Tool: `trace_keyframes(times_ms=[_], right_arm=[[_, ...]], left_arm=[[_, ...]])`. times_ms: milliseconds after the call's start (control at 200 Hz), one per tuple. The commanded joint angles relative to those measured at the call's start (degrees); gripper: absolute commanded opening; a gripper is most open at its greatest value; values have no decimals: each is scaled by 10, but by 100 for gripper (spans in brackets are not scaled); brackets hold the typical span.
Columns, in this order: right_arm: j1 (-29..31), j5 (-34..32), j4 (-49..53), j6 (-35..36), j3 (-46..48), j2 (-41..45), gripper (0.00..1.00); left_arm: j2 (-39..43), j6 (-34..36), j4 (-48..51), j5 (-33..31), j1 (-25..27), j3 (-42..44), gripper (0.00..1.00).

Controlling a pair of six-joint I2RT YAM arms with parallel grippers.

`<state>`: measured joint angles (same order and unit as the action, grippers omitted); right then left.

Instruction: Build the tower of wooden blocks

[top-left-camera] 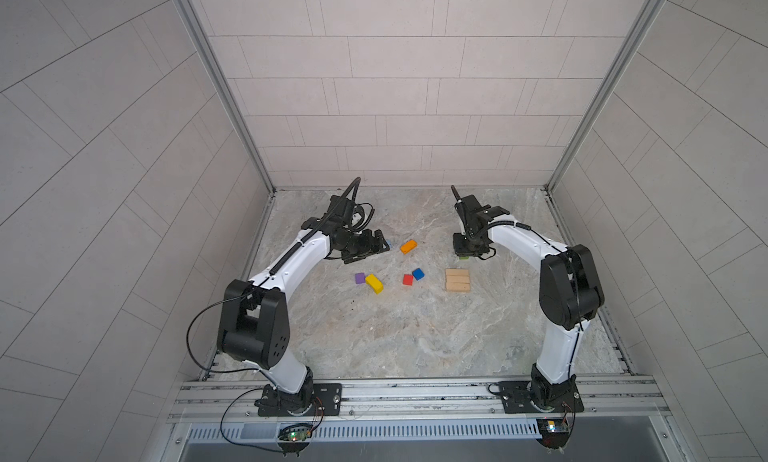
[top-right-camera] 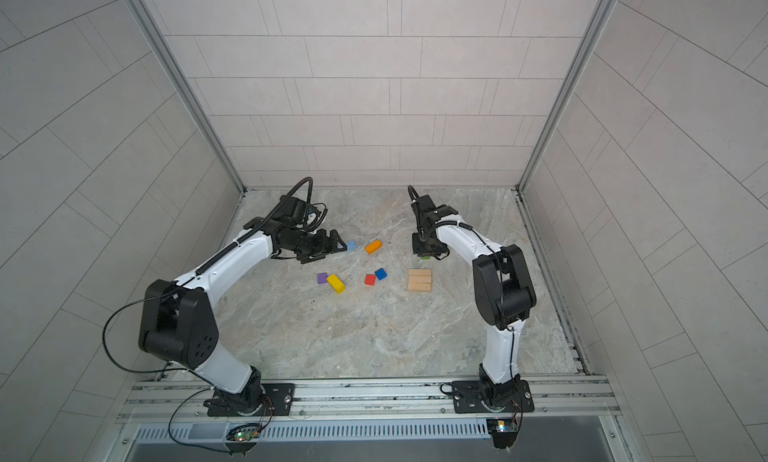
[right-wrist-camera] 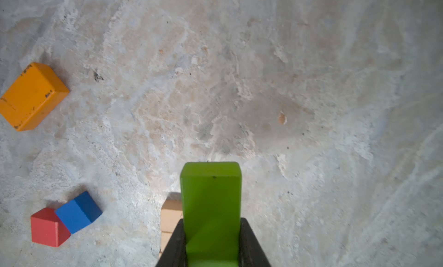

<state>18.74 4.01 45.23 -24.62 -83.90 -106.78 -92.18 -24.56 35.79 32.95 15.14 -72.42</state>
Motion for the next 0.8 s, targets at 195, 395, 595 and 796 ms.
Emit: trace_keyframes(times_ms=[195,395,595,796], right_arm=[[8,-18,0,-67,106,110,18],[24,-20,-18,-85,161,155,18],[46,-24,-30,-97,185,157,18],[57,-31,-57,-111,203,153,18]], left_arm=[[7,-5,-31,67,-1,13,93],[13,-12,-45,75,-1,19,93],[14,-15,-50,81,0,21,93],[24,-18,-62,80,0,25,92]])
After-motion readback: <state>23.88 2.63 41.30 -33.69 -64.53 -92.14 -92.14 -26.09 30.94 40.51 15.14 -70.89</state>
